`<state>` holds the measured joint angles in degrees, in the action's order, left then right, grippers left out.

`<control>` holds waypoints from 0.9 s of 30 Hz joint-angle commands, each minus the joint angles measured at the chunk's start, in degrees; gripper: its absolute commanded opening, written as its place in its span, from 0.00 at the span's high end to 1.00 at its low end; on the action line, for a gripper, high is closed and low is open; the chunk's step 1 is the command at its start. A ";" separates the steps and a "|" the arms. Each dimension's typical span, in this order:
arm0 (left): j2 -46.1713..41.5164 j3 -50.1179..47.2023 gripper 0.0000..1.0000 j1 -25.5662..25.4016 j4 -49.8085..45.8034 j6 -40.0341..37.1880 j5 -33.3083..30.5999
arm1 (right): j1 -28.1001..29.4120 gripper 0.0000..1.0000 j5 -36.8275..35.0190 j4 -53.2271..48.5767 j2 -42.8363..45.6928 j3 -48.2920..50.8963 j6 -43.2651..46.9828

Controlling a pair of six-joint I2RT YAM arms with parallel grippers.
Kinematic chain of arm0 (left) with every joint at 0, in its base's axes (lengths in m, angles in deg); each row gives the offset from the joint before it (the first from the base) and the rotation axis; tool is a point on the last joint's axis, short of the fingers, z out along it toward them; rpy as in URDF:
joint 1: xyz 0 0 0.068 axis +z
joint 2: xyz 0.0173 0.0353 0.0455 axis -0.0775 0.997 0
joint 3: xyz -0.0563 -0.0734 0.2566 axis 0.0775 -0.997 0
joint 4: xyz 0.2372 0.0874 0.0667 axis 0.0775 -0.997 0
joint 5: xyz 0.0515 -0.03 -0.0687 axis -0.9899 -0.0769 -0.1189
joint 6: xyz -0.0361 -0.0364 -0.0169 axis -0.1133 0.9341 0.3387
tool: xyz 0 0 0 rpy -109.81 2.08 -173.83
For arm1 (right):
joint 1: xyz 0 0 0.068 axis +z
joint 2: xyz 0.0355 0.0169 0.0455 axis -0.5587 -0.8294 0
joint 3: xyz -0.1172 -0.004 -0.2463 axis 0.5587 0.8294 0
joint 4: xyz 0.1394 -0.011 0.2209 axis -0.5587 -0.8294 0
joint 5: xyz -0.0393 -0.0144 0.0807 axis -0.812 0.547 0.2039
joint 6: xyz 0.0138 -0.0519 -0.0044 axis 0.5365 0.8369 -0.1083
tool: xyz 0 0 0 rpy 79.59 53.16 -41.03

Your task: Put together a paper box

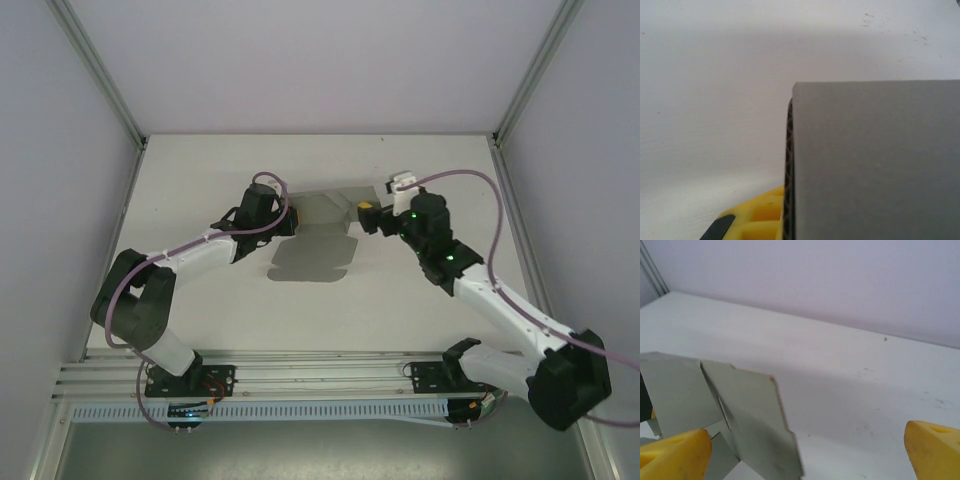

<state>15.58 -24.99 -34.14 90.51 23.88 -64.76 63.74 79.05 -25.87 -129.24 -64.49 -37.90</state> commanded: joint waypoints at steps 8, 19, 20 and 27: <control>-1.92 -0.08 1.00 -0.32 -0.07 -1.83 -0.40 | -12.97 0.05 7.34 -10.49 0.33 -2.21 -7.99; -0.97 0.33 1.00 -0.28 -0.08 -1.64 0.41 | -18.73 0.05 22.61 -13.41 -10.23 -8.16 -7.22; -0.82 0.57 1.00 -0.24 -0.37 -1.41 0.04 | -17.93 0.06 23.54 -13.75 -10.88 -8.66 -6.96; 1.35 3.30 1.00 -0.28 -3.30 -0.14 -0.70 | -11.03 0.06 28.92 -13.25 -11.93 -8.18 -4.85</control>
<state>16.00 -24.36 -33.81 88.11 23.11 -66.33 50.04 102.15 -38.81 -140.78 -71.81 -44.11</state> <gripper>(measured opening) 0.083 0.941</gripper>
